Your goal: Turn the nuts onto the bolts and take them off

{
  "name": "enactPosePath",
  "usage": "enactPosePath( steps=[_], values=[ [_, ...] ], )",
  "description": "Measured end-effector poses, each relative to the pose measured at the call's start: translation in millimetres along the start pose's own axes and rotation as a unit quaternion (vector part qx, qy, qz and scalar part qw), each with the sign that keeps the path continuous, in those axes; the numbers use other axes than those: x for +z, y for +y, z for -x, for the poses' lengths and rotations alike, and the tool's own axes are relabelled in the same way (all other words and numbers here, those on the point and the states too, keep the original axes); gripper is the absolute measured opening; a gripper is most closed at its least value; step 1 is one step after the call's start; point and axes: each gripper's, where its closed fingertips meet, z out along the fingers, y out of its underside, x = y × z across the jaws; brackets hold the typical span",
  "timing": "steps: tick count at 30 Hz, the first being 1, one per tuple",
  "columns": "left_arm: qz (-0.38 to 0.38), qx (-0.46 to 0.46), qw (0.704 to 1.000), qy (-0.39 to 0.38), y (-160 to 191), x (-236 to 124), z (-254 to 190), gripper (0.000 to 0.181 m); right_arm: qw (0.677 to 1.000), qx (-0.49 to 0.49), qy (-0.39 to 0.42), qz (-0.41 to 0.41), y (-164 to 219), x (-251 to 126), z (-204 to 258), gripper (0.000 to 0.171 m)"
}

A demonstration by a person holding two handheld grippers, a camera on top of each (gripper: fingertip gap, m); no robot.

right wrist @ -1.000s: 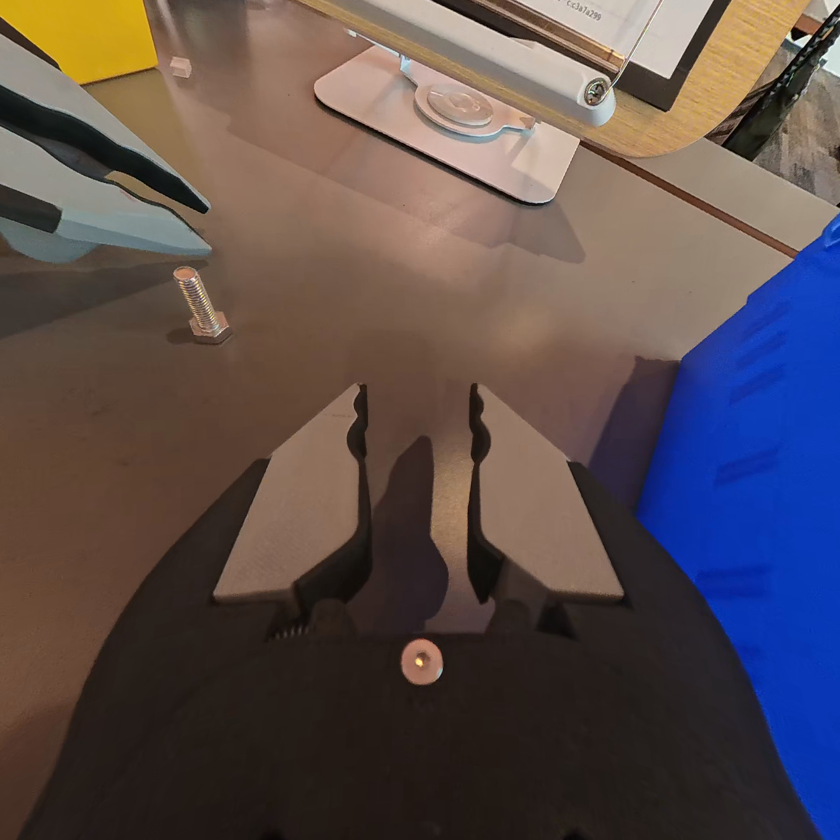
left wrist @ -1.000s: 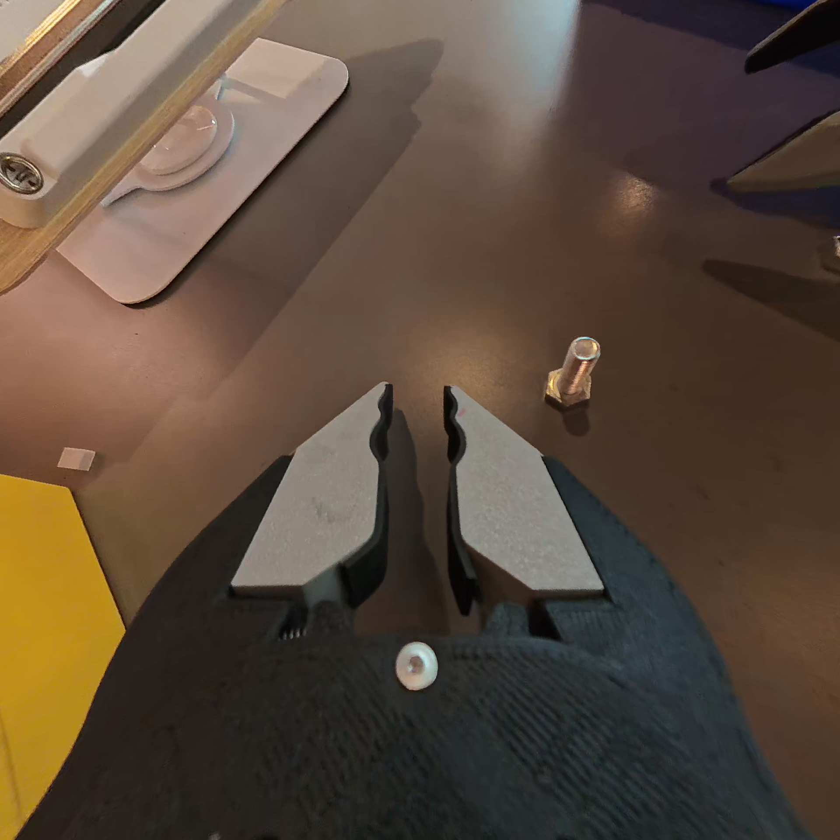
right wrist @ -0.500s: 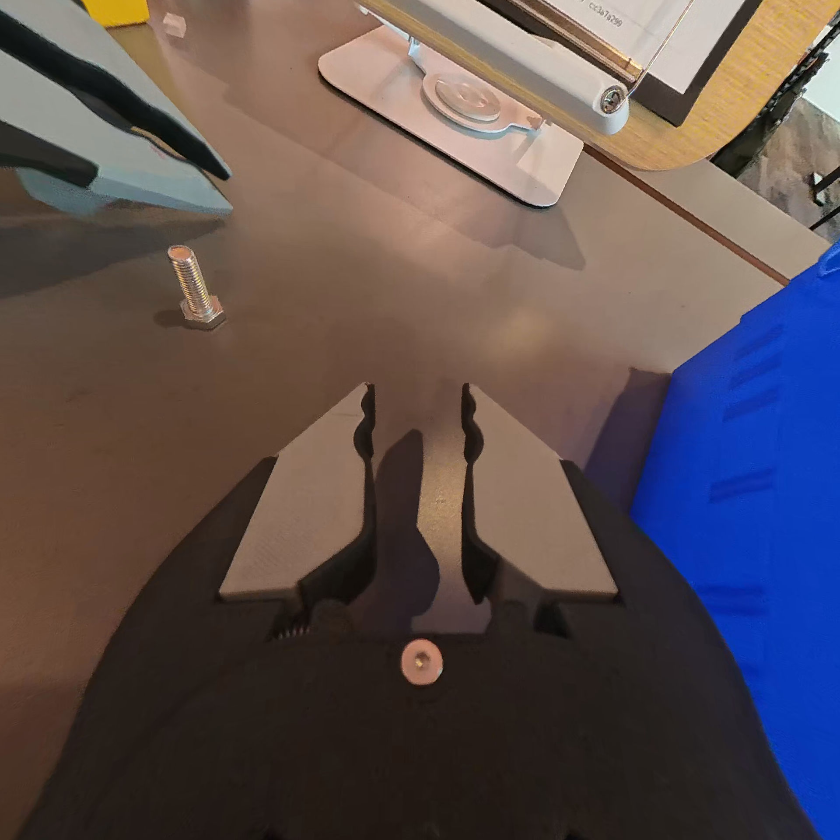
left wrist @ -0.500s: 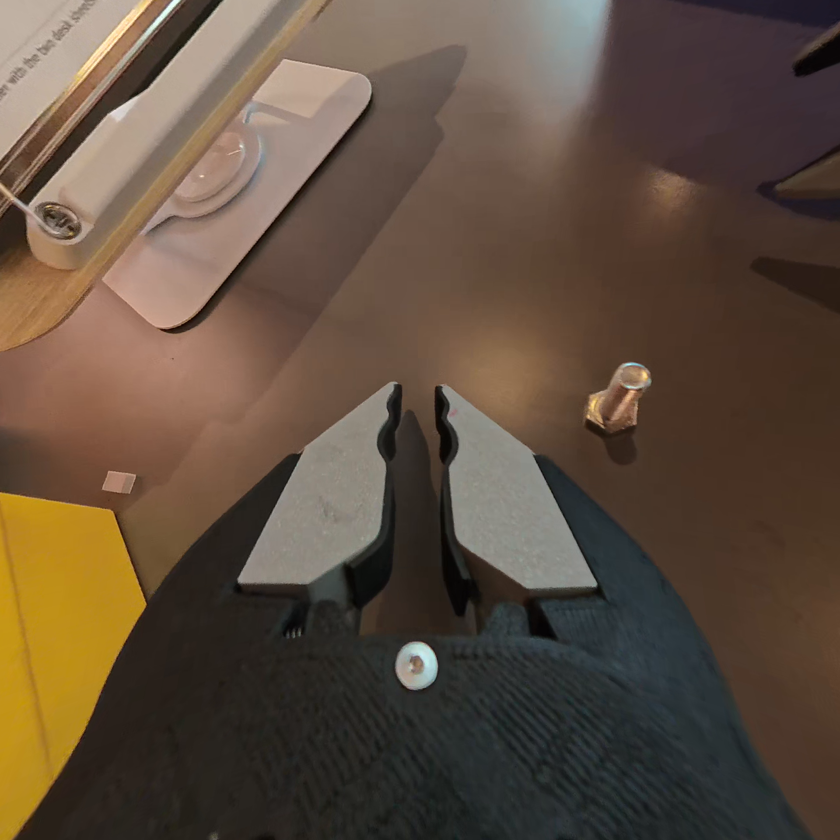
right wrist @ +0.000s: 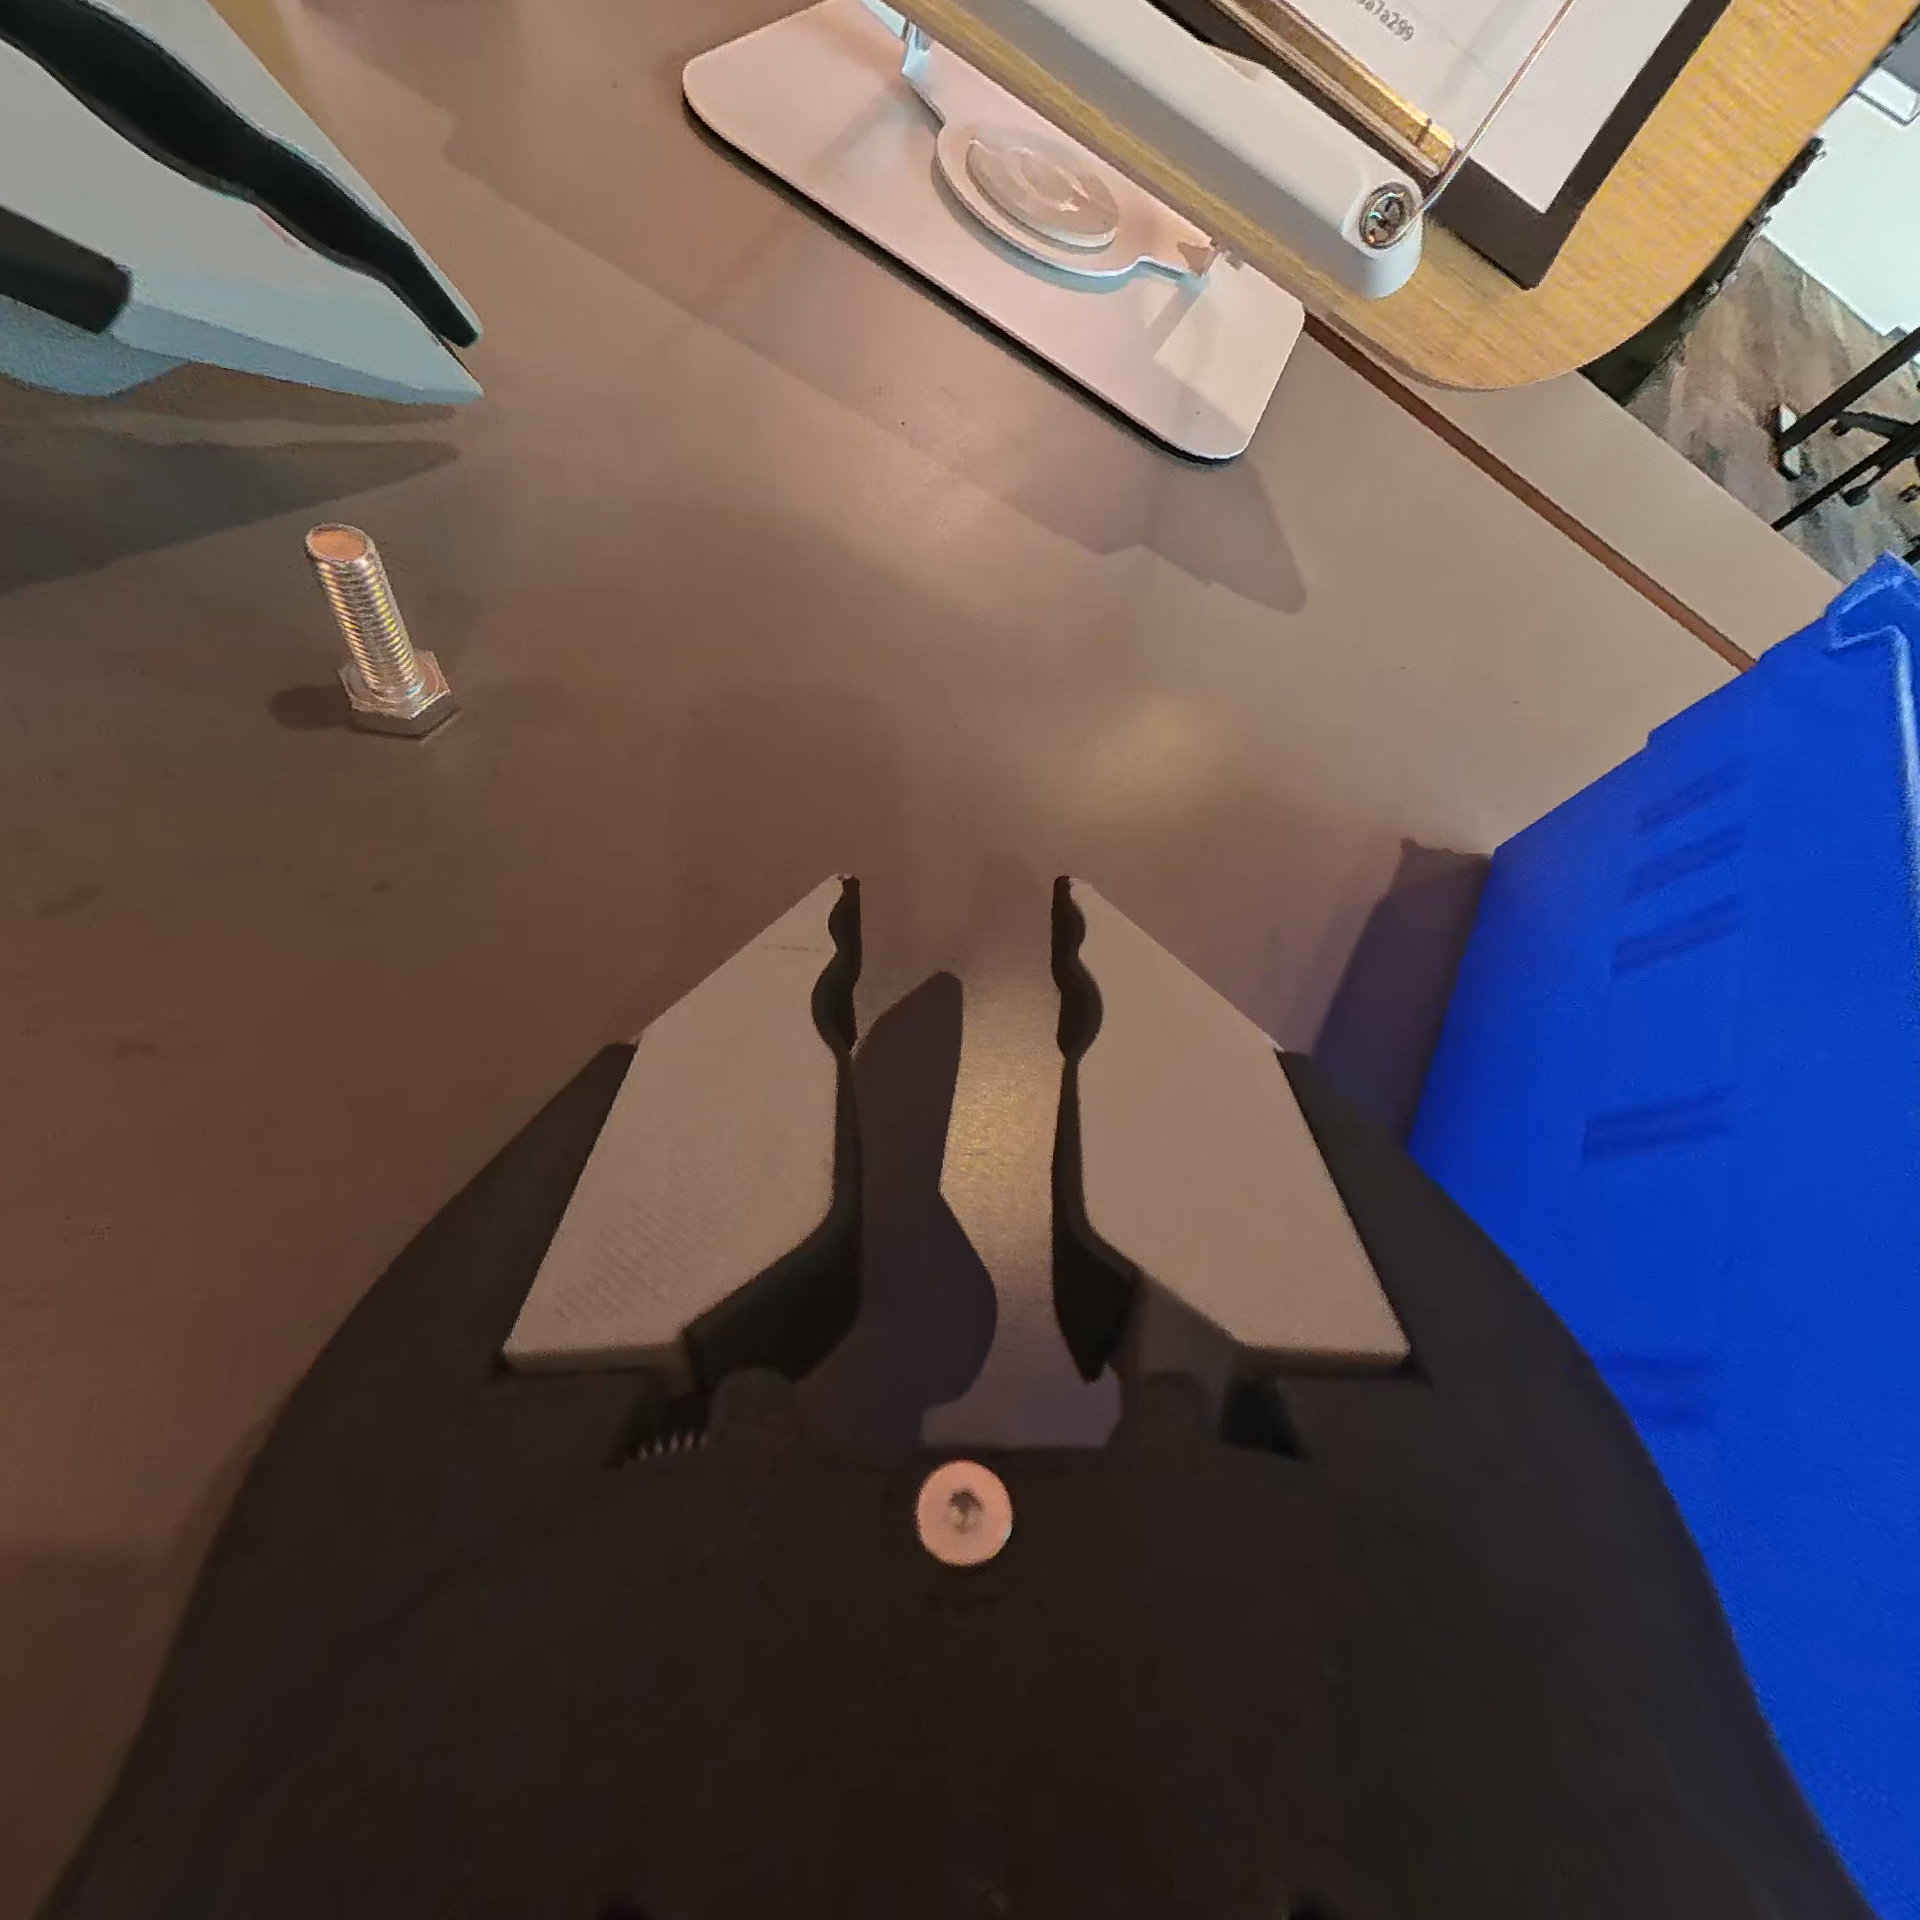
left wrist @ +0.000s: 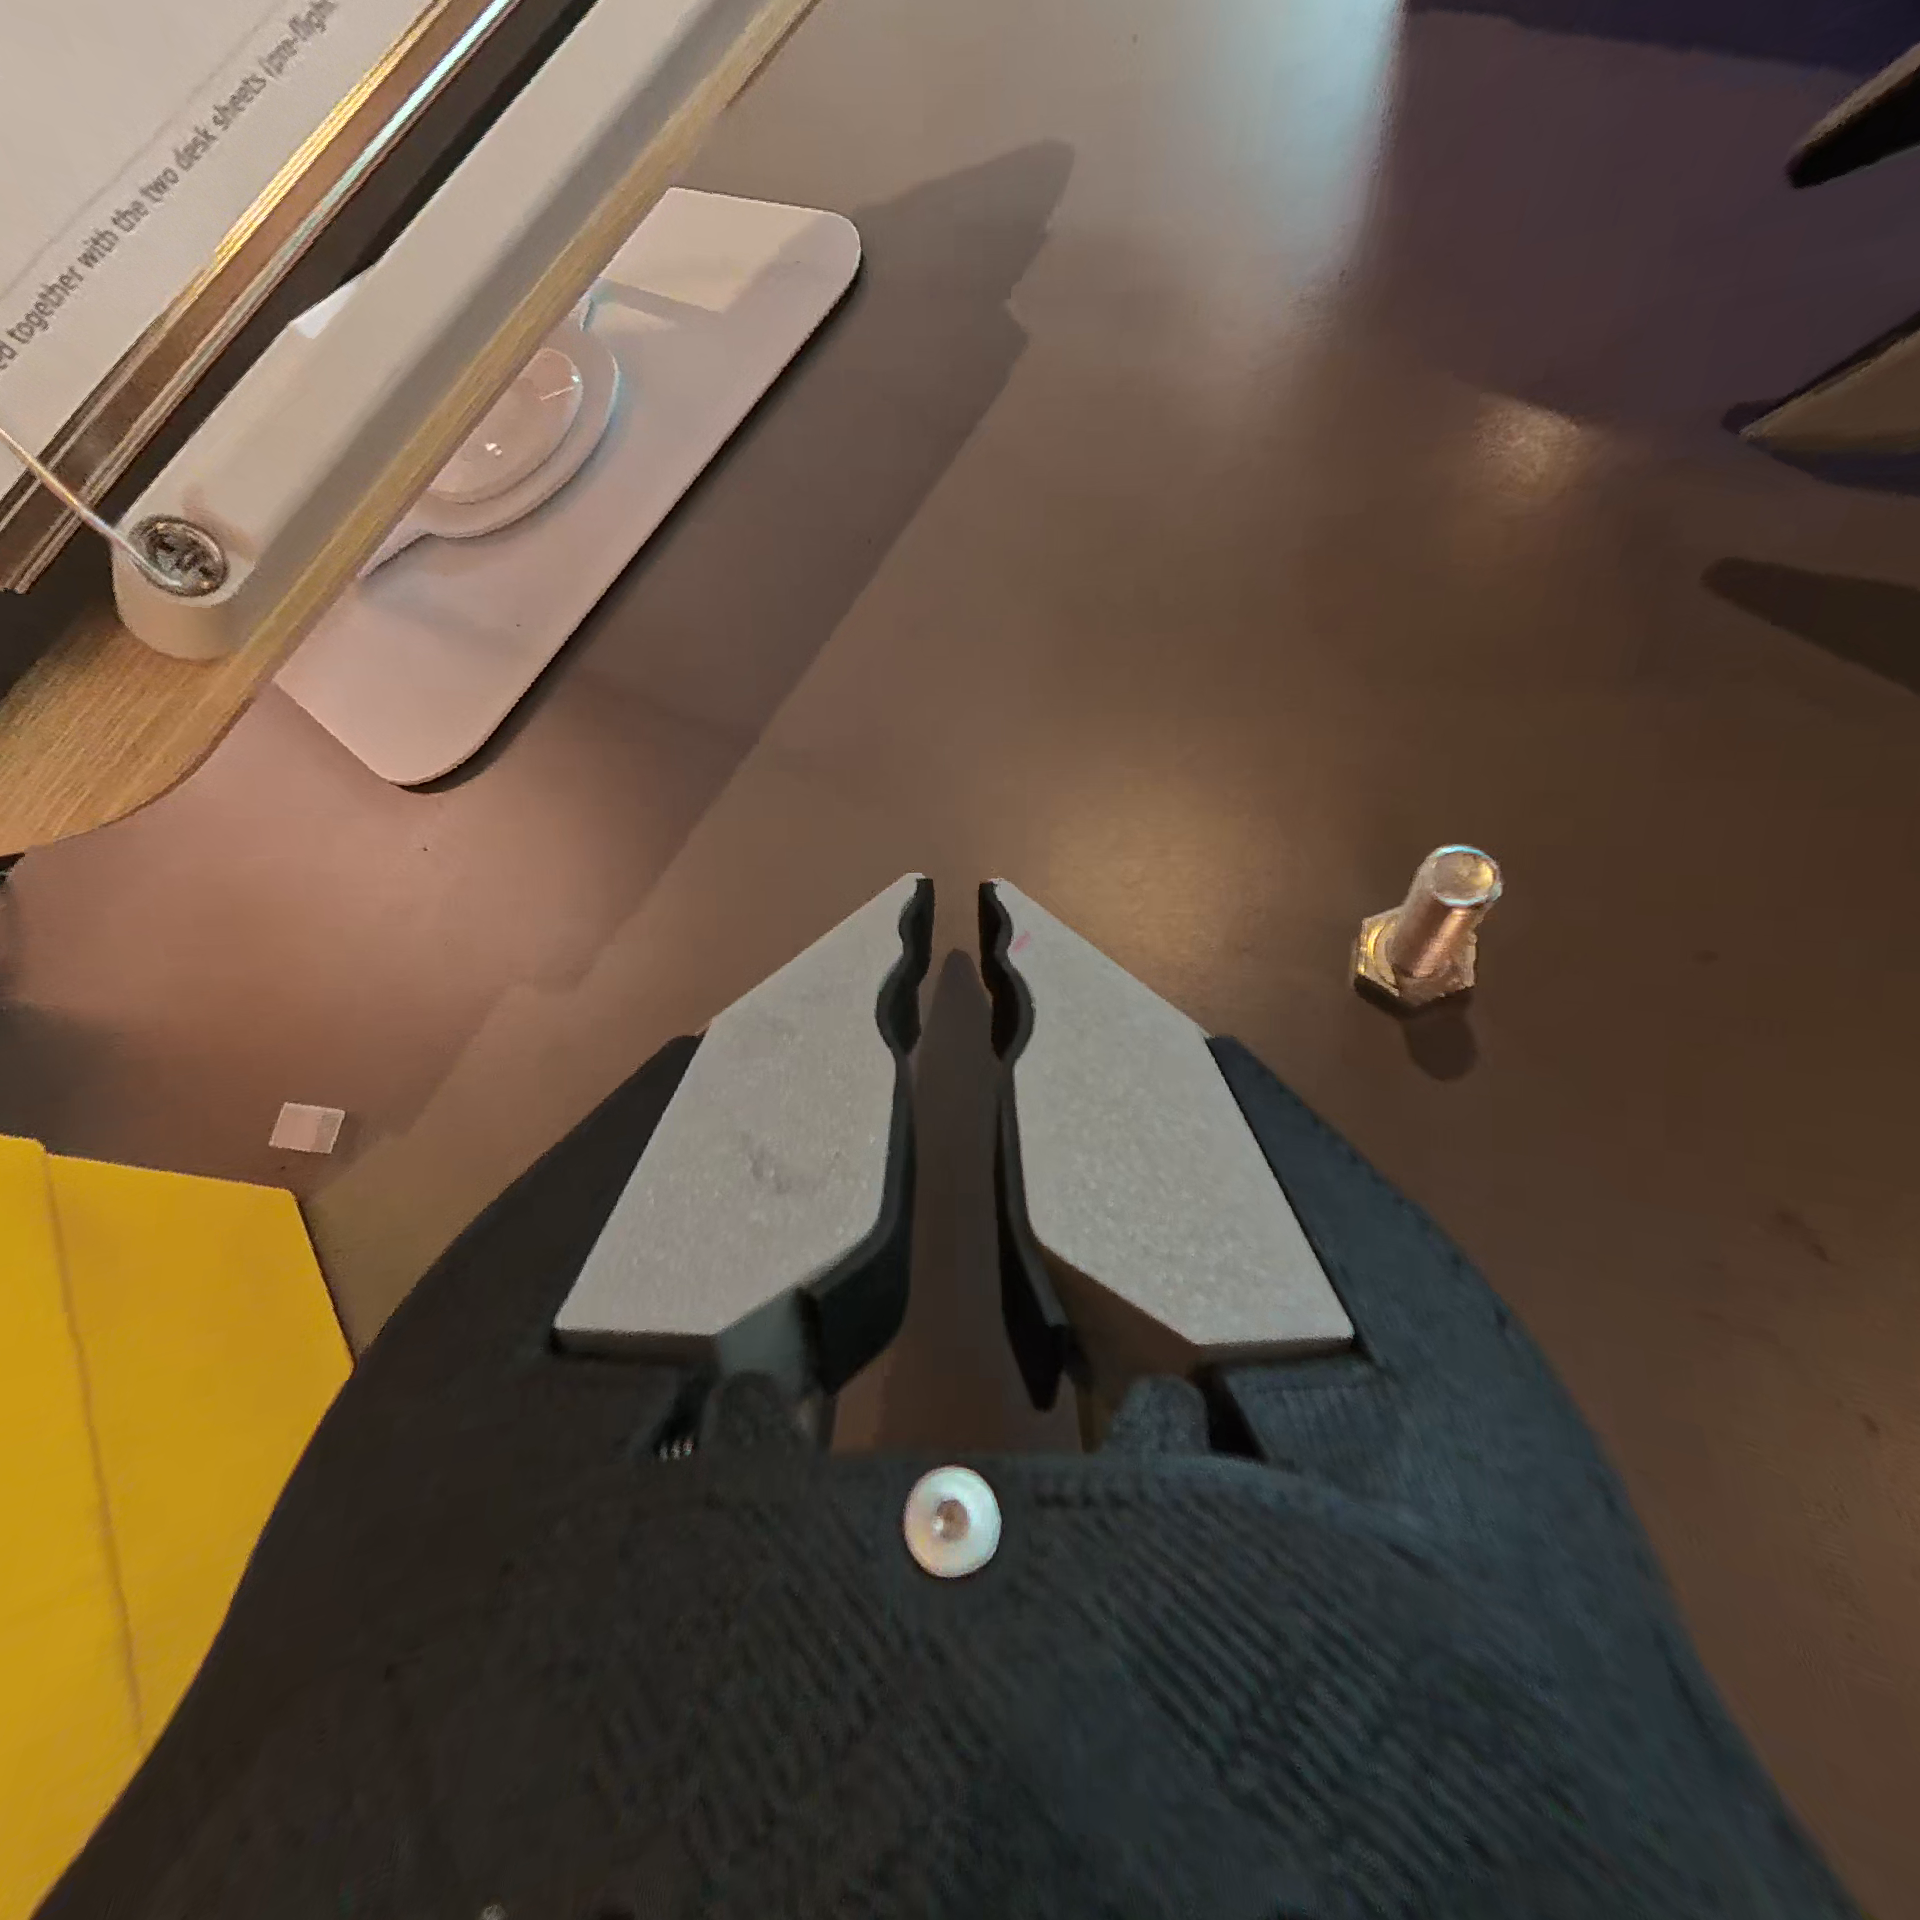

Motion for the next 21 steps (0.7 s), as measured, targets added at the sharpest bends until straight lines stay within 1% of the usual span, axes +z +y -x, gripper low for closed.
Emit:
enactPosePath(
  steps=[4,6,9,13,19,21],
  values=[
    [0.007,0.008,1.000,-0.026,1.5,2.5,7.7,0.005,1.000,0.004,0.005,0.000,0.2,-0.1,-2.1,0.034],
    [0.011,0.010,0.999,-0.028,2.1,3.8,8.5,0.000,1.000,0.003,0.005,0.003,0.9,0.5,-2.0,0.034],
    [0.005,0.014,0.999,-0.034,-0.5,5.1,11.4,0.000,1.000,-0.001,0.003,0.004,1.3,0.8,-1.0,0.033],
    [0.004,-0.005,1.000,-0.028,-0.5,6.1,14.7,0.000,1.000,0.001,0.003,0.003,1.1,0.6,-1.2,0.032],
    [-0.012,0.004,0.999,-0.030,-6.0,5.3,15.1,0.000,1.000,-0.004,-0.004,0.002,-0.5,3.9,-1.5,0.031],
    [-0.032,0.019,0.998,-0.044,-12.6,2.4,16.5,0.000,1.000,-0.005,-0.004,0.001,-0.6,5.0,-2.7,0.031]
  ],
)
